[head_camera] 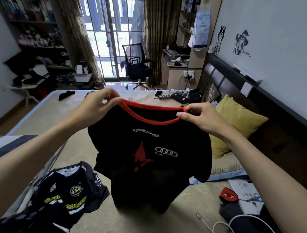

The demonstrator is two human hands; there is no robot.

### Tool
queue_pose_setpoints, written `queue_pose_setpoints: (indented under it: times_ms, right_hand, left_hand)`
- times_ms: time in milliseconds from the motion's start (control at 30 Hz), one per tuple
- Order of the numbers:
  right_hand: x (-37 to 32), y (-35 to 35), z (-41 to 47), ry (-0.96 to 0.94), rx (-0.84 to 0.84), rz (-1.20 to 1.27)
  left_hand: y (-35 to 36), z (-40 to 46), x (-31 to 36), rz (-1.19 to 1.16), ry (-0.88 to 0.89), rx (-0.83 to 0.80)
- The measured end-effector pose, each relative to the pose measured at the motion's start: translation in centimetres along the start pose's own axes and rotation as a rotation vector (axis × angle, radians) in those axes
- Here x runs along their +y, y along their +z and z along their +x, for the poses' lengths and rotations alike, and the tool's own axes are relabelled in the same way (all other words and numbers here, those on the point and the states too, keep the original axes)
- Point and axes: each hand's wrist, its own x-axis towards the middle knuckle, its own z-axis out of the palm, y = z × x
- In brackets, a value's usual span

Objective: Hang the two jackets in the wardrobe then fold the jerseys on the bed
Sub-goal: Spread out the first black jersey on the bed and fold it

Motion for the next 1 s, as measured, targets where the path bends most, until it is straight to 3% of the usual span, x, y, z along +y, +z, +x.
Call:
queue_pose_setpoints:
  times_ms: [100,267,367,667,800,1000]
  right_hand:
    - [2.0,0.8,-1.7,0.032,-0.03,0.082]
    - [6.1,3.5,-5.1,0.098,-0.097,0.301]
    - [7.7,5.0,-7.3,0.135,-0.132,0.391]
    - [4.3,5.6,-14.3,-0.029,0.018,0.209]
    - [0.7,5.1,-18.8,-0.02,0.09,0.265]
    - [-5.3,1.5,-26.8,-0.066,0.106,0.384]
  left_hand:
    - [1.6,-1.6,-0.5,-0.056,-0.077,-0.078]
    - [5.0,-7.1,1.2,-0.245,-0.343,-0.066]
    - [6.3,-10.2,3.0,-0.229,-0.412,-0.061]
    - [3.8,-17.7,8.7,-0.087,-0.314,-0.108]
    - [2.2,-21.2,12.4,-0.11,-0.271,-0.067]
    - [-1.3,-25.3,19.0,-0.428,-0.308,-0.153]
